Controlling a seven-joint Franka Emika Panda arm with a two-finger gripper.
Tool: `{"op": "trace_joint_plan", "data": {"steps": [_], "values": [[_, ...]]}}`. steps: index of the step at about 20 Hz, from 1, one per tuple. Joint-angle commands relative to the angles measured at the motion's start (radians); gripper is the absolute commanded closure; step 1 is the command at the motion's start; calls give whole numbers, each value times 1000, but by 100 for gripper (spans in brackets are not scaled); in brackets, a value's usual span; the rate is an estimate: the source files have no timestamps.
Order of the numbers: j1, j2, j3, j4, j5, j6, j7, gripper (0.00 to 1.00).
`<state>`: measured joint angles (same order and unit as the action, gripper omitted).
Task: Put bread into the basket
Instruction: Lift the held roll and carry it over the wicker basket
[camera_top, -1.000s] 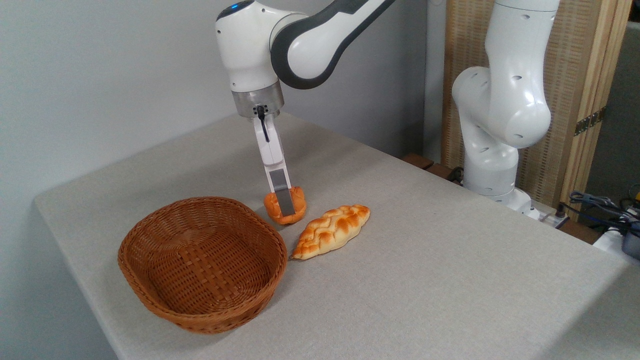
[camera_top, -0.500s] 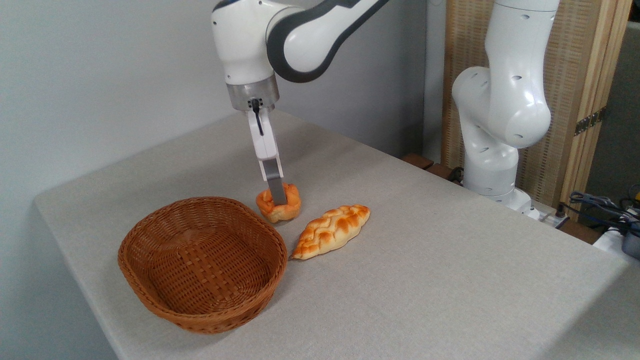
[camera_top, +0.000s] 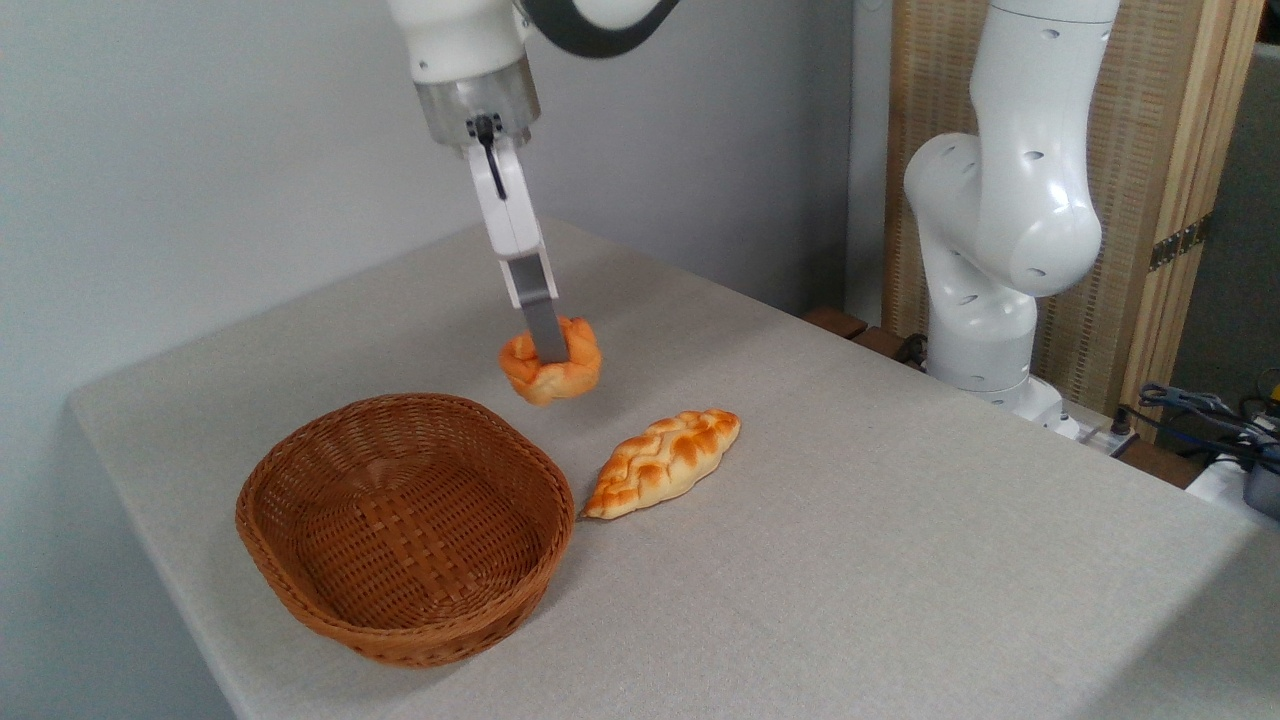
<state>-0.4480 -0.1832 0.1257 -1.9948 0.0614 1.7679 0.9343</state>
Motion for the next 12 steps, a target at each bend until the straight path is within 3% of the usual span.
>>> {"op": "trace_joint_plan", "data": {"steps": [1,5,7,9,12], "values": [[-17,94,37,118,-58,43,11,93],[-49,194,34,137,-64,195,0,88],[-50,226,35,137,-64,276,3,76],[-50,244,37,136,-68,340,0,59],[-50,261,37,136,-68,399,0,20]]}}
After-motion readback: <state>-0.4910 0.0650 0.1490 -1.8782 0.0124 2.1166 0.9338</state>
